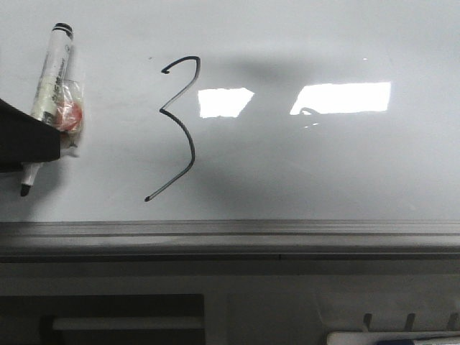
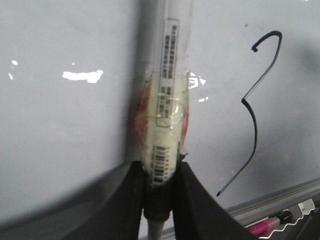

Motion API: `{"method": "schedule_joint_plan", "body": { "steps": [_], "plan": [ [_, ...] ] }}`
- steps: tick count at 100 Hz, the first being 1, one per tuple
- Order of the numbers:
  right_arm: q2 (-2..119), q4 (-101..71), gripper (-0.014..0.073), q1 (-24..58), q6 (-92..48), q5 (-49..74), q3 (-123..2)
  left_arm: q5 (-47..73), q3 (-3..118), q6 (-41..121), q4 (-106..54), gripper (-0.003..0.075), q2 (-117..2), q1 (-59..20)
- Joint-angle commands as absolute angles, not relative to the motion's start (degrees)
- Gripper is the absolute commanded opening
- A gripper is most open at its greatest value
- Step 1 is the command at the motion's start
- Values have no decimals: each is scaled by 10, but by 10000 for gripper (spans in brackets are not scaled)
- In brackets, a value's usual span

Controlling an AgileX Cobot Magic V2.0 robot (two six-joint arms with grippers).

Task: Write number 3 on whiteboard

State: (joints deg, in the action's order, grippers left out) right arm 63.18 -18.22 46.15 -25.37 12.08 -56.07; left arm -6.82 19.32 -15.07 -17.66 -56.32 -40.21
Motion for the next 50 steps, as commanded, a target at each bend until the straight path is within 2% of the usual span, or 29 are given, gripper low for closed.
{"method": "schedule_joint_plan", "body": {
  "steps": [1, 50],
  "plan": [
    [618, -187, 556, 458, -253, 84, -580, -107, 212, -156, -201, -21, -570, -403],
    [618, -187, 556, 458, -253, 93, -580, -137, 212, -156, -230, -20, -587, -403]
  ]
}}
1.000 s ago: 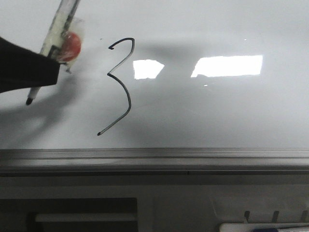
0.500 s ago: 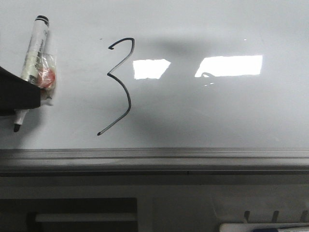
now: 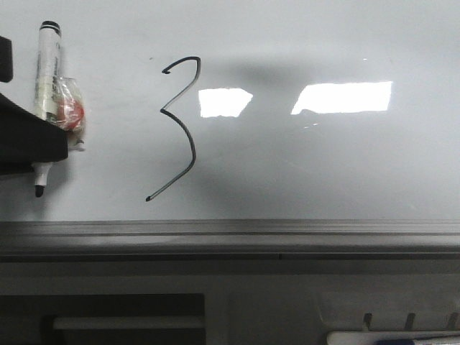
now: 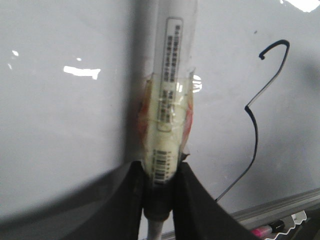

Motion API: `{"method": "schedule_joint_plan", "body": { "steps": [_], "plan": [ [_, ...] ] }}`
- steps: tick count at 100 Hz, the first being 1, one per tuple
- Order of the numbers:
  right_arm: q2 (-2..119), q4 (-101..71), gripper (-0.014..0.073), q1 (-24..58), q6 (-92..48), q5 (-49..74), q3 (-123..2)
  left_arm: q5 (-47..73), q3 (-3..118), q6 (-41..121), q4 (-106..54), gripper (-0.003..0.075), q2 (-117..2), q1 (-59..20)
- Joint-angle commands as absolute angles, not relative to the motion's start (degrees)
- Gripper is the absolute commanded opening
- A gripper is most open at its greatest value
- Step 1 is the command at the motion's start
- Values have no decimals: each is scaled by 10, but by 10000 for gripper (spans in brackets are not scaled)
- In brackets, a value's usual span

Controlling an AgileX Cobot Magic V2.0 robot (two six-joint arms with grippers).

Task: Write number 3 on whiteboard

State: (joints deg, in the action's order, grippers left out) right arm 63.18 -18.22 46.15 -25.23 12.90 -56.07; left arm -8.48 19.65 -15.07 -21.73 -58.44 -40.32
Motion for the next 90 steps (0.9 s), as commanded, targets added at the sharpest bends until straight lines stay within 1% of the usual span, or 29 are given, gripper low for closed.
{"method": "schedule_joint_plan", "body": {
  "steps": [1, 10, 15, 19, 21, 22, 24, 27, 28, 31, 37, 42, 46, 57, 71, 76, 80, 86, 87, 88, 90],
  "plan": [
    [618, -187, 556, 458, -253, 93, -580, -137, 212, -156, -230, -20, -587, -403],
    [618, -187, 556, 458, -253, 96, -580, -136, 212, -156, -230, -12, -587, -403],
    [618, -187, 556, 458, -253, 101, -580, -134, 212, -156, -226, 21, -587, -403],
    [618, -187, 556, 458, -253, 103, -580, -132, 212, -156, -224, 73, -587, -403],
    [618, -187, 556, 458, -253, 103, -580, -132, 212, -156, -224, 116, -587, -403],
    [618, -187, 556, 458, -253, 103, -580, -132, 212, -156, -224, 116, -587, -403],
    [618, -187, 556, 458, -253, 103, -580, -132, 212, -156, -224, 164, -587, -403],
    [618, -187, 556, 458, -253, 103, -580, -132, 212, -156, -224, 202, -587, -403],
    [618, -187, 556, 458, -253, 103, -580, -132, 212, -156, -224, 239, -587, -403],
    [618, -187, 556, 458, -253, 103, -580, -132, 212, -156, -224, 286, -587, -403],
    [618, -187, 556, 458, -253, 103, -580, -132, 212, -156, -224, 361, -587, -403],
    [618, -187, 556, 458, -253, 103, -580, -132, 212, -156, -224, 398, -587, -403],
    [618, -187, 556, 458, -253, 103, -580, -132, 212, -156, -224, 410, -587, -403],
    [618, -187, 556, 458, -253, 103, -580, -132, 212, -149, -224, 410, -580, -403],
    [617, -187, 554, 458, -253, 112, -580, -129, 212, -129, -214, 410, -548, -403],
    [617, -187, 540, 458, -253, 122, -580, -121, 212, -107, -214, 410, -531, -403],
    [616, -187, 520, 458, -253, 133, -580, -114, 212, -90, -214, 407, -516, -403],
    [613, -186, 437, 458, -253, 154, -580, -103, 212, -84, -214, 393, -494, -403],
    [612, -185, 437, 458, -253, 154, -580, -103, 212, -84, -214, 391, -491, -403],
    [610, -184, 395, 458, -253, 158, -580, -100, 212, -84, -213, 386, -486, -403],
    [609, -182, 363, 458, -253, 160, -579, -96, 212, -83, -213, 379, -480, -403]
  ]
}}
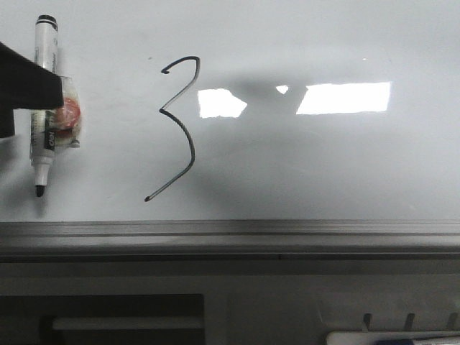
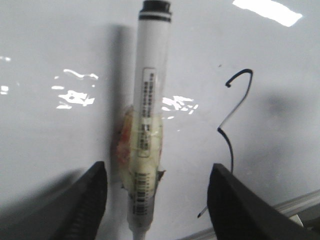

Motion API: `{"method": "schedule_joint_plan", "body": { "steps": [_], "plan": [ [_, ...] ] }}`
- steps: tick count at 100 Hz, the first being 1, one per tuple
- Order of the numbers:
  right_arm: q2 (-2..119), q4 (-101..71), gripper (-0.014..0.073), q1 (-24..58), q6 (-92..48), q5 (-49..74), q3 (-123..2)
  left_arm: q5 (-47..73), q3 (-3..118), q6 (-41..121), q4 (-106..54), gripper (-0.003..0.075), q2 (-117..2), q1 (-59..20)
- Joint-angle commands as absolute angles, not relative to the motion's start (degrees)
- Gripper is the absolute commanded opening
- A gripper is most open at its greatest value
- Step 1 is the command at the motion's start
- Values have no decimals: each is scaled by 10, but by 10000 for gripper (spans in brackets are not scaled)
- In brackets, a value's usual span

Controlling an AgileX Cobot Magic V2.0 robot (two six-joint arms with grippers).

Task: Write number 3 on whiteboard

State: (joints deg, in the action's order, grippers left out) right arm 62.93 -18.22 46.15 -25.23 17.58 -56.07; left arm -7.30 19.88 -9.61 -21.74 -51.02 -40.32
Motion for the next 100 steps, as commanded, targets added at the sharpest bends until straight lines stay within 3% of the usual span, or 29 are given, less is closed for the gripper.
{"method": "schedule_joint_plan", "body": {
  "steps": [1, 7, 10, 11, 12, 13, 25, 58, 100],
  "plan": [
    [607, -181, 326, 458, -253, 162, -579, -95, 212, -83, -213, 371, -475, -403],
    [597, -176, 143, 458, -253, 164, -575, -90, 212, -79, -213, 318, -452, -403],
    [591, -170, 13, 458, -253, 163, -572, -87, 212, -72, -213, 266, -436, -403],
    [589, -168, 13, 458, -253, 163, -573, -87, 212, -70, -213, 254, -433, -403],
    [585, -166, -62, 458, -253, 161, -570, -86, 212, -65, -213, 230, -430, -403],
    [583, -166, -69, 458, -253, 158, -569, -86, 212, -58, -213, 204, -420, -403],
    [543, -165, -46, 458, -253, 132, -544, -86, 212, 0, -213, -21, -363, -403],
    [322, -145, -46, 459, -253, -47, -327, -77, 212, 76, -186, -21, -212, -403],
    [75, -145, -46, 459, -254, -45, -113, 38, 212, 76, -110, -21, -137, -403]
  ]
}}
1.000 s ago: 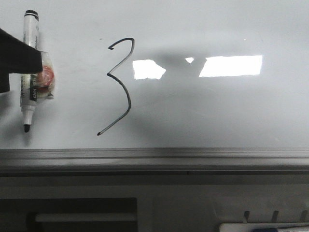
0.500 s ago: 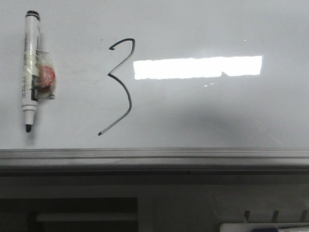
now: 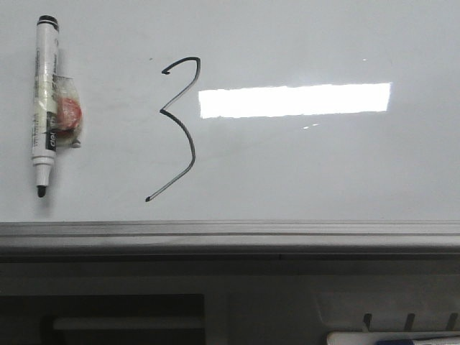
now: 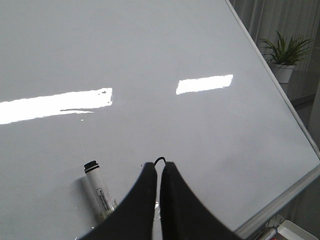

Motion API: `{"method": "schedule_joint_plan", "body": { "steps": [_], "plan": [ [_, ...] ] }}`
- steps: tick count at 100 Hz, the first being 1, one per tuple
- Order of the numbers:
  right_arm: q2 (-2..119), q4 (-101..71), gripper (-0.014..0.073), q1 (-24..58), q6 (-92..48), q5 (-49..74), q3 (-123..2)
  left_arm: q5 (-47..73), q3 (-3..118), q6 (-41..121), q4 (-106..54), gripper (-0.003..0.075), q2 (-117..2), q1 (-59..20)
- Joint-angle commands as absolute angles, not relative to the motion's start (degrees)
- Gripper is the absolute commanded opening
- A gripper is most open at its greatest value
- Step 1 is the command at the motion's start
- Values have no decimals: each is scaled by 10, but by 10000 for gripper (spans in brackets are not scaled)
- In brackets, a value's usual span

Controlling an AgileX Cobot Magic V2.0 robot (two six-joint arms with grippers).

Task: Write number 3 on whiteboard

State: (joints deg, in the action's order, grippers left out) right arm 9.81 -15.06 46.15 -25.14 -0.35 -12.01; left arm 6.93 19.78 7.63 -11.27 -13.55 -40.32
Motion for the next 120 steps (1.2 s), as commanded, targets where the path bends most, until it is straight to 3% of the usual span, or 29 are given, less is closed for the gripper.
{"method": "schedule_joint_plan", "body": {
  "steps": [1, 94, 120],
  "plan": [
    [71, -145, -46, 459, -254, -45, -108, 38, 212, 76, -110, -21, -137, -403],
    [58, -145, -46, 459, -254, -50, -98, 31, 201, 75, -105, -20, -140, -401],
    [58, -145, -46, 459, -254, -50, -98, 31, 155, 75, -79, -20, -136, -283]
  ]
}}
